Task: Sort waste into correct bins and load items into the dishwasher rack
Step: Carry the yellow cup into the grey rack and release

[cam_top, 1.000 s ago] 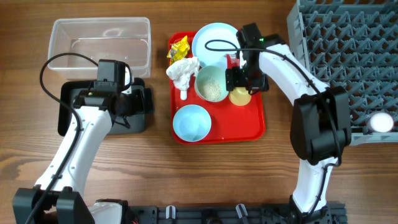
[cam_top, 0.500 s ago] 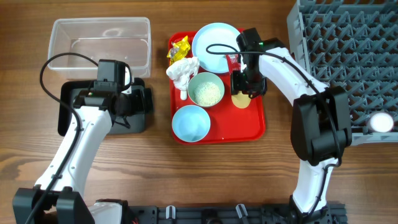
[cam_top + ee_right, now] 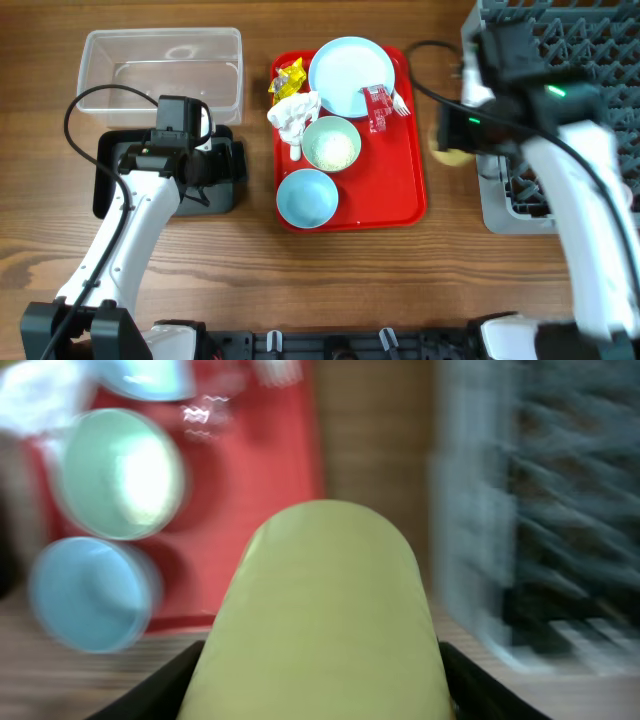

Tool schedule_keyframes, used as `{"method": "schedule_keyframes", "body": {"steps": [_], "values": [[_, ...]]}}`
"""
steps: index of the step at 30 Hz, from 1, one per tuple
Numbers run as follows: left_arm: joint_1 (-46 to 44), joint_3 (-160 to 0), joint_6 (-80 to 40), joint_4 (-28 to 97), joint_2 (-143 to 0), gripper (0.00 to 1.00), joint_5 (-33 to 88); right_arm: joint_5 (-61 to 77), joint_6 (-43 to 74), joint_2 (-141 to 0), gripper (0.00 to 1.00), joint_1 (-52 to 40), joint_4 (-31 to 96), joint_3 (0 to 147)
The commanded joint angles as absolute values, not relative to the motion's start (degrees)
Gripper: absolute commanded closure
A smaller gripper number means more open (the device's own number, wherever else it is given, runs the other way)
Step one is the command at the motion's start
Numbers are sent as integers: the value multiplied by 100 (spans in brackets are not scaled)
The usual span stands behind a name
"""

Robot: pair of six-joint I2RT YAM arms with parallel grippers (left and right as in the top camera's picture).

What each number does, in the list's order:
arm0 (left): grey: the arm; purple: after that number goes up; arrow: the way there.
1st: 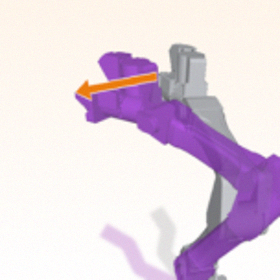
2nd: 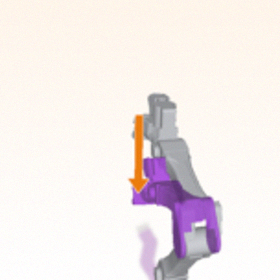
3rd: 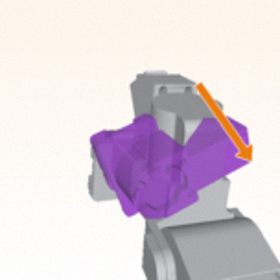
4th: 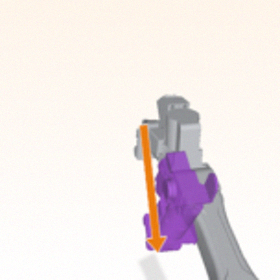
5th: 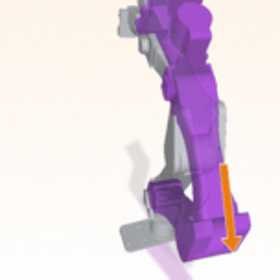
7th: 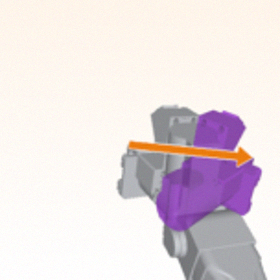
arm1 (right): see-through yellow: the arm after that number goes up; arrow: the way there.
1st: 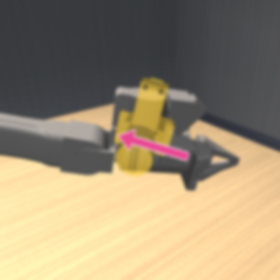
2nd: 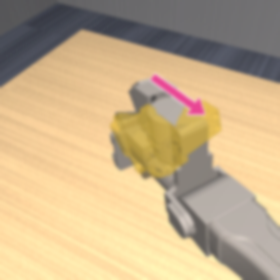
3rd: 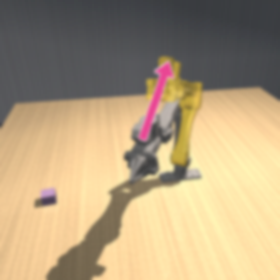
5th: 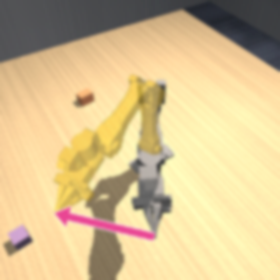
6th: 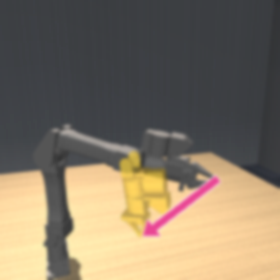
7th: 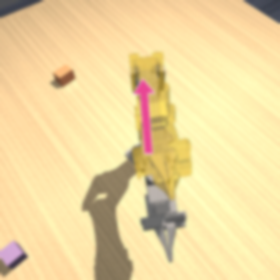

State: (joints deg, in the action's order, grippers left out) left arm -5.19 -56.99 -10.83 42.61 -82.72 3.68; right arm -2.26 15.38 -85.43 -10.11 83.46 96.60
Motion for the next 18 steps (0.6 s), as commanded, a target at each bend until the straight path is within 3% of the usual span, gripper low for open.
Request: {"method": "schedule_keyframes", "body": {"steps": [1,3,9,18], "values": [[-537,-5798,-1098,4178,-8337,0,355,-893,1649,-7942,50,-204,8687,9738],[-537,-5798,-1098,4095,-8337,0,355,-587,1426,-7682,49,749,8770,9625],[-537,-5798,-1098,3988,-8340,0,357,113,1184,-7747,56,2434,8256,8853],[-537,-5798,-1096,3962,-8340,0,355,436,1203,-8243,57,3201,6899,7540]]}}
